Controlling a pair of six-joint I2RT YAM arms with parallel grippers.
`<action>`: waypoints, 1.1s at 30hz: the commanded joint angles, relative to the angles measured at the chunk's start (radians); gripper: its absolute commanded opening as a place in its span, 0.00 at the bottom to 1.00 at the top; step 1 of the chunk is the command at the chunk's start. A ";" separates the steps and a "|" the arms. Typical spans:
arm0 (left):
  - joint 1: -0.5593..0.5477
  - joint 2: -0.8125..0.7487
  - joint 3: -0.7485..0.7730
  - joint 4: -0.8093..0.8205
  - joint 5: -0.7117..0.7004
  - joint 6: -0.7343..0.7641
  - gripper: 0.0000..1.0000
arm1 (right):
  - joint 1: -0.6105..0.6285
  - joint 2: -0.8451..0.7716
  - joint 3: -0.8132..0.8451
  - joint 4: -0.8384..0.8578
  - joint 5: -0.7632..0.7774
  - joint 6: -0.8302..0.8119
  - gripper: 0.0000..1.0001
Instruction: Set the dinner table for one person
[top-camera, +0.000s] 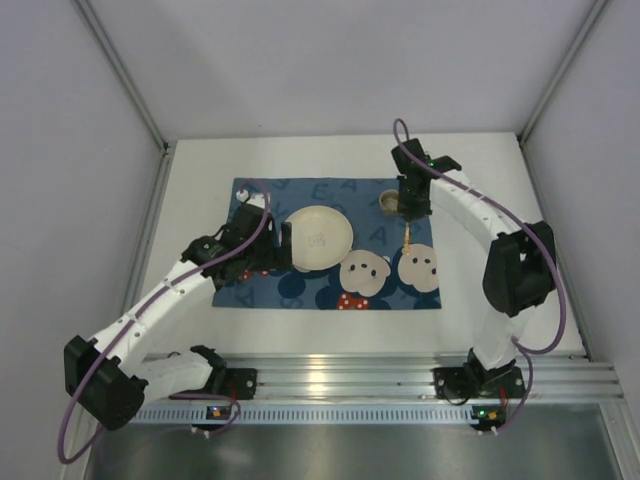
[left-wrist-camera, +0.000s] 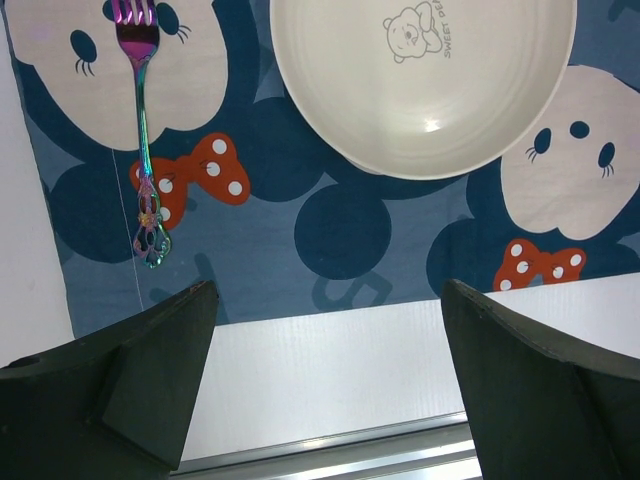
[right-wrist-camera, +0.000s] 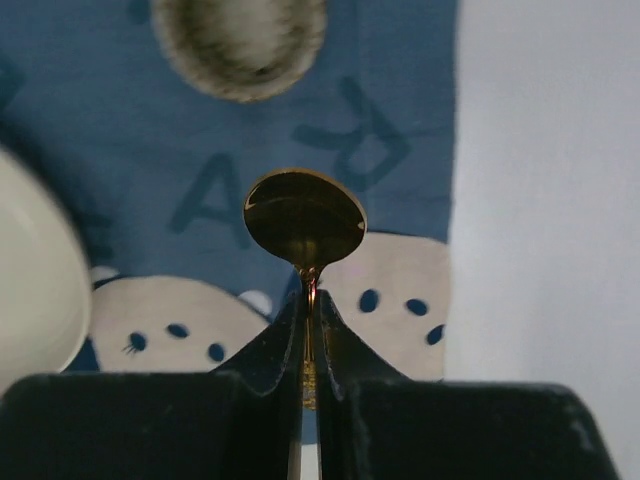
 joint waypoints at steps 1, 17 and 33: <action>0.006 -0.008 0.050 0.029 -0.004 0.011 0.99 | 0.089 -0.019 0.036 0.009 -0.045 0.039 0.00; 0.007 -0.133 0.007 -0.056 -0.053 -0.037 0.99 | 0.185 0.280 0.213 0.027 -0.200 0.108 0.00; 0.009 -0.208 -0.004 -0.116 -0.078 -0.061 0.99 | 0.188 0.331 0.210 -0.002 -0.148 0.112 0.36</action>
